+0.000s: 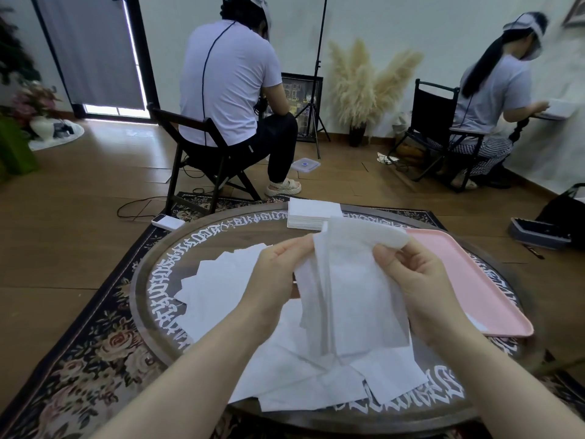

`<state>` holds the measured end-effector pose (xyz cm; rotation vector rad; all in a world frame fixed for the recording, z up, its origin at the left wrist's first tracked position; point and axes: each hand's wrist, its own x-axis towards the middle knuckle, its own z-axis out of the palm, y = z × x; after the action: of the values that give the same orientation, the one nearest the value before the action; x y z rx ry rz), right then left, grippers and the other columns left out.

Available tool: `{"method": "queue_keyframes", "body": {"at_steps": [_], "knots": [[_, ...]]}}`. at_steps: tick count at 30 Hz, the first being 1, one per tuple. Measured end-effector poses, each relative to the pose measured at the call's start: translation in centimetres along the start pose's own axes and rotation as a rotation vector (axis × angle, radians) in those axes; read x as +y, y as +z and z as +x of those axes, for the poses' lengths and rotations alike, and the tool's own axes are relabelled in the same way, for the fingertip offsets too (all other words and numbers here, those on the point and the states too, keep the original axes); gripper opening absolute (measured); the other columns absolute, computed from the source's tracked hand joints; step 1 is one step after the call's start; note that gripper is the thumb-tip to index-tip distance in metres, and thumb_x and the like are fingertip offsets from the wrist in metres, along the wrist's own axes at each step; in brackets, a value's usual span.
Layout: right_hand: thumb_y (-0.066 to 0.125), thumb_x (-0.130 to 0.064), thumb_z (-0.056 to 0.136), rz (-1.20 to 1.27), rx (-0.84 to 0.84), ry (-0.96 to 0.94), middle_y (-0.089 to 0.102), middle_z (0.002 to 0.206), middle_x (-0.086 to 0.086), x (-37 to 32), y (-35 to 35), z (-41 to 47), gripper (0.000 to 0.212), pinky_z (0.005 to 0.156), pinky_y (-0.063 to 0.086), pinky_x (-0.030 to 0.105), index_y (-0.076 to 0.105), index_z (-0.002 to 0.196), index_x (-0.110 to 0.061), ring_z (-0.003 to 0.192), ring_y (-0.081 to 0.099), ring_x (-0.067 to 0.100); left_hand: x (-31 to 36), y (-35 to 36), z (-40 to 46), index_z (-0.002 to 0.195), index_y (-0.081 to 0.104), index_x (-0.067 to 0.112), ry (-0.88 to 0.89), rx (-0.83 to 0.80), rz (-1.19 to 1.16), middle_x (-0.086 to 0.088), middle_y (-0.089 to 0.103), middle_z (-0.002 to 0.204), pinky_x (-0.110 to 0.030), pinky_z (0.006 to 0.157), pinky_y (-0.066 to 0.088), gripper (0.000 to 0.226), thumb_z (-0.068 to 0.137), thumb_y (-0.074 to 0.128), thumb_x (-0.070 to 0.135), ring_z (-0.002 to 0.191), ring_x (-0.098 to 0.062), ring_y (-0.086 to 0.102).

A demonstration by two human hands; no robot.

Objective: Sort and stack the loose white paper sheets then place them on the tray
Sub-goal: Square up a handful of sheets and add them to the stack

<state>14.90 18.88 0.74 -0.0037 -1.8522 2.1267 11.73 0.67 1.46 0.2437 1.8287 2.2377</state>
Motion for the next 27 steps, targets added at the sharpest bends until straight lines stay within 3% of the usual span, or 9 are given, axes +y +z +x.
{"method": "queue_keyframes", "body": {"at_steps": [3,5,9,12,16,22,27], "knots": [[0.063,-0.014,0.092,-0.026,0.045,0.034,0.077,0.098,0.007,0.1,0.2,-0.1,0.016,0.078,0.056,0.038,0.077,0.095,-0.021,0.086,0.071,0.022,0.0,0.4,-0.3,0.085,0.077,0.014,0.021,-0.052,-0.017,-0.002,0.072,0.074,-0.019,0.052,0.047,0.039,0.077,0.068,0.051,0.061,-0.012,0.063],[0.061,-0.013,0.094,-0.026,0.067,0.047,0.077,0.1,0.006,0.1,0.3,-0.1,0.017,0.081,0.055,0.039,0.076,0.096,-0.019,0.088,0.071,0.022,-0.2,0.5,-0.3,0.086,0.077,0.013,0.033,-0.039,-0.022,-0.004,0.073,0.077,-0.019,0.052,0.048,0.036,0.078,0.067,0.047,0.062,-0.012,0.064],[0.059,-0.015,0.096,-0.072,0.136,0.011,0.077,0.095,-0.004,0.0,0.3,-0.1,0.02,0.076,0.055,0.029,0.076,0.093,-0.023,0.084,0.07,0.012,-0.3,0.5,-0.3,0.084,0.078,0.017,0.057,0.017,-0.016,0.0,0.074,0.078,-0.019,0.053,0.05,0.022,0.095,0.061,0.025,0.062,-0.009,0.064],[0.058,-0.016,0.098,-0.091,0.223,-0.053,0.076,0.088,-0.01,-0.4,0.2,0.0,0.022,0.076,0.052,0.027,0.075,0.088,-0.023,0.08,0.066,0.008,-0.1,0.2,-0.1,0.078,0.077,0.015,0.037,0.146,-0.057,-0.001,0.073,0.073,-0.017,0.048,0.047,0.021,0.092,0.065,0.025,0.056,-0.01,0.062],[0.054,-0.018,0.1,-0.052,0.296,-0.152,0.074,0.084,-0.017,-1.5,-0.5,0.4,0.017,0.068,0.053,0.015,0.07,0.096,-0.023,0.076,0.066,-0.001,0.0,-0.6,0.2,0.075,0.077,0.015,0.0,0.245,-0.132,-0.004,0.075,0.074,-0.017,0.046,0.045,0.016,0.084,0.074,0.028,0.055,-0.012,0.064],[0.051,-0.019,0.1,0.097,0.164,0.069,0.076,0.093,0.001,-1.6,-0.5,0.6,0.018,0.074,0.059,0.032,0.067,0.101,-0.013,0.081,0.072,0.014,0.0,-0.7,0.3,0.075,0.077,0.014,0.0,0.248,-0.148,-0.005,0.076,0.078,-0.02,0.053,0.048,0.015,0.081,0.076,0.027,0.061,-0.013,0.066],[0.054,-0.017,0.098,-0.01,0.036,0.14,0.077,0.095,0.006,-0.4,0.1,0.2,0.017,0.069,0.059,0.028,0.07,0.099,-0.012,0.079,0.072,0.017,-0.2,-0.3,0.1,0.091,0.075,0.013,-0.055,0.158,-0.097,-0.001,0.074,0.073,-0.016,0.046,0.044,0.011,0.09,0.068,0.021,0.053,-0.009,0.062]]}}
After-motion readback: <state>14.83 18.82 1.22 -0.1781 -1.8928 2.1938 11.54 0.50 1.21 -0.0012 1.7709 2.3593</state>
